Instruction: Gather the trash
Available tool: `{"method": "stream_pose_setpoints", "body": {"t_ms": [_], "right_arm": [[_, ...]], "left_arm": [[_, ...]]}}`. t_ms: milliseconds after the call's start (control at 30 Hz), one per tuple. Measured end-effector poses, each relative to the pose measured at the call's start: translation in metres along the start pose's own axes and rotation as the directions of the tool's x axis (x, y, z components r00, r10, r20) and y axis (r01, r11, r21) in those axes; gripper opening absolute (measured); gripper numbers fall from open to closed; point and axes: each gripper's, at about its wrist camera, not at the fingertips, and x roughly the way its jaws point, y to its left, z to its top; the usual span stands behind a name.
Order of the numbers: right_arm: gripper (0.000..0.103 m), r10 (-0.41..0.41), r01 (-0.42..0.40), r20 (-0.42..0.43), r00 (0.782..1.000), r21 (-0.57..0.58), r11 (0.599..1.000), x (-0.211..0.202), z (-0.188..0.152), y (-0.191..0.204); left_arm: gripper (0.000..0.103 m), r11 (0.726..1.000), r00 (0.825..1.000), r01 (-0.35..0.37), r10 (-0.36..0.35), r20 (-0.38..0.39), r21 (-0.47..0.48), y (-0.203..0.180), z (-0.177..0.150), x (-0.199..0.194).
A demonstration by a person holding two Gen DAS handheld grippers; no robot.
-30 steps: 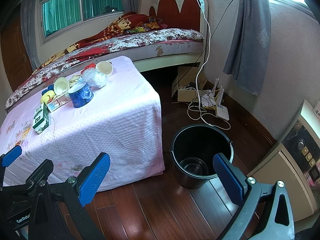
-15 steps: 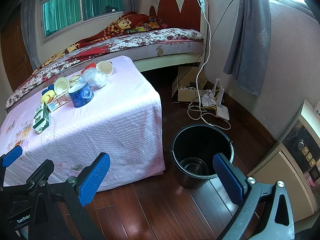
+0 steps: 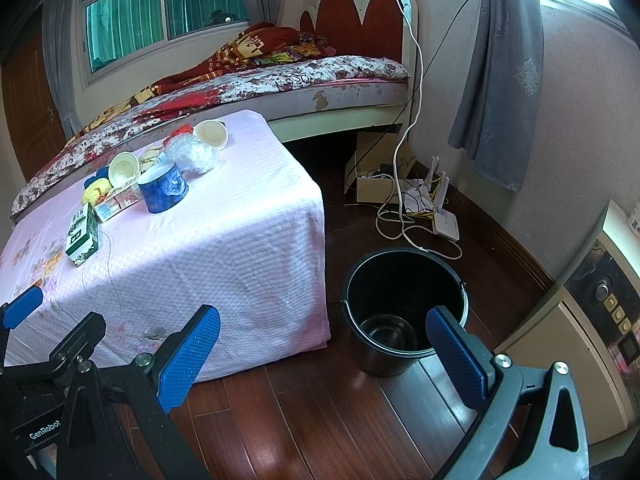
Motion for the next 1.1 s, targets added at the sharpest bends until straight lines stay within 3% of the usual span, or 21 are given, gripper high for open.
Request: {"method": "stream_pose_setpoints", "body": {"t_ms": [1100], "right_arm": [[0.103,0.014,-0.014,-0.023,1.0,-0.022,1.0,0.009,-0.005,0.013]], "left_arm": [[0.102,0.999,0.999,-0.031,0.031,-0.017,-0.008,0.01,0.008,0.011]]}}
